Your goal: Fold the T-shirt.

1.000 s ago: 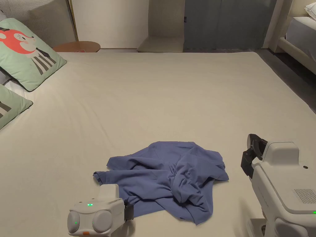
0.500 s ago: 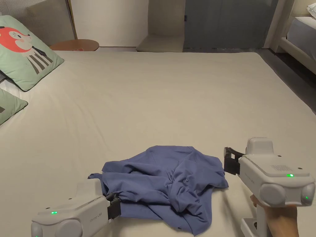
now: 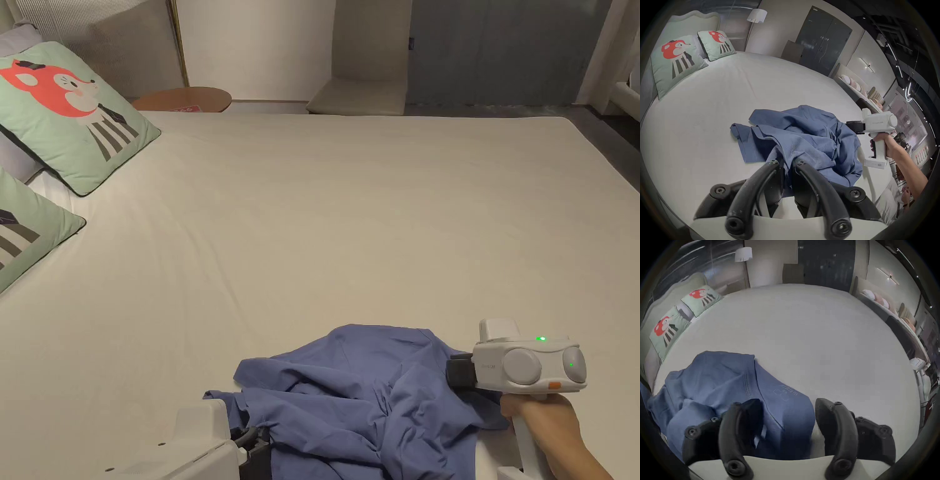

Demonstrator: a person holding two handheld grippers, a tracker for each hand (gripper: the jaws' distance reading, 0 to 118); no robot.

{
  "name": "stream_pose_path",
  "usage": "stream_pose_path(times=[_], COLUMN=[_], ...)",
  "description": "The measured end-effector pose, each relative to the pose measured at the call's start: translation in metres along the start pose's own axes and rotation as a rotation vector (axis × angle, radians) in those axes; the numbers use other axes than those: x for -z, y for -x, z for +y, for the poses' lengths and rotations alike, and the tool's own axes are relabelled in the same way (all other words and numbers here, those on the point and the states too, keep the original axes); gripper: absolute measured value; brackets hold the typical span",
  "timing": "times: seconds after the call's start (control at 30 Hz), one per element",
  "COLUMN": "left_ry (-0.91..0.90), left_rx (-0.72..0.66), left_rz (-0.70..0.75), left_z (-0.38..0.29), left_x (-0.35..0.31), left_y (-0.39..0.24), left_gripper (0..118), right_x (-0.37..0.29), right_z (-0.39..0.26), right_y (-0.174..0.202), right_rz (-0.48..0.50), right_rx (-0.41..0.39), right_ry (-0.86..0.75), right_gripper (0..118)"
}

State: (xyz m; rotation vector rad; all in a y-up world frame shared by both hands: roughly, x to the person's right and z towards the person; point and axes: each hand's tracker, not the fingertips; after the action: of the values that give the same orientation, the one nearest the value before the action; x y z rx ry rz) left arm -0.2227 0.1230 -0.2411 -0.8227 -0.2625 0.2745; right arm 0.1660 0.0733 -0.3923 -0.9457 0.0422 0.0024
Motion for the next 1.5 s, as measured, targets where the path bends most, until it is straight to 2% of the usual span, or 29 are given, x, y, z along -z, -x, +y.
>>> stream_pose_path(times=[0.03,0.07,0.1,0.13,0.17,0.23,0.47,0.57,0.7,0.97,1.1,1.27,1.5], left_ry=[0.005,0.005,0.004,0.006,0.006,-0.007,-0.071,-0.126,-0.203,-0.375,-0.433,-0.497,-0.519], left_rx=[-0.006,-0.008,-0.011,-0.012,-0.011,-0.018,-0.029,-0.027,-0.044,0.066,0.09,0.07,0.1], left_rz=[-0.003,-0.004,-0.004,-0.006,-0.006,-0.01,-0.033,-0.048,-0.058,0.044,0.074,0.095,0.143], left_z=[0.0,-0.001,-0.001,-0.001,-0.001,-0.001,0.013,0.033,0.079,0.203,0.266,0.331,0.375], left_x=[0.0,0.0,0.0,0.0,0.0,-0.005,-0.027,-0.038,-0.05,-0.072,-0.072,-0.062,-0.022], left_y=[0.001,0.002,0.003,0.003,0.004,0.005,0.005,0.007,0.015,0.007,0.005,0.003,0.007], left_gripper=[5,5,5,5,5,5,5,5,5,5,5,5,5], right_x=[-0.007,-0.012,-0.017,-0.023,-0.029,-0.049,-0.116,-0.157,-0.212,-0.276,-0.289,-0.279,-0.24], right_z=[0.001,0.001,0.001,0.0,0.001,0.002,0.018,0.03,0.052,0.115,0.146,0.184,0.208], right_y=[0.0,0.0,0.002,0.002,-0.001,-0.008,-0.028,-0.039,-0.051,-0.075,-0.083,-0.104,-0.107], right_rz=[0.005,0.021,-0.006,-0.04,-0.036,-0.042,-0.083,-0.087,-0.114,-0.211,-0.26,-0.213,-0.191], right_rx=[-0.028,-0.041,-0.05,-0.079,-0.106,-0.082,-0.096,-0.073,-0.064,-0.091,-0.098,0.023,0.039], right_ry=[-0.015,-0.032,-0.039,-0.051,-0.078,-0.113,-0.219,-0.33,-0.481,-0.708,-0.8,-0.863,-0.877], right_gripper=[64,43,15,8,8,8,8,8,8,8,8,8,8])
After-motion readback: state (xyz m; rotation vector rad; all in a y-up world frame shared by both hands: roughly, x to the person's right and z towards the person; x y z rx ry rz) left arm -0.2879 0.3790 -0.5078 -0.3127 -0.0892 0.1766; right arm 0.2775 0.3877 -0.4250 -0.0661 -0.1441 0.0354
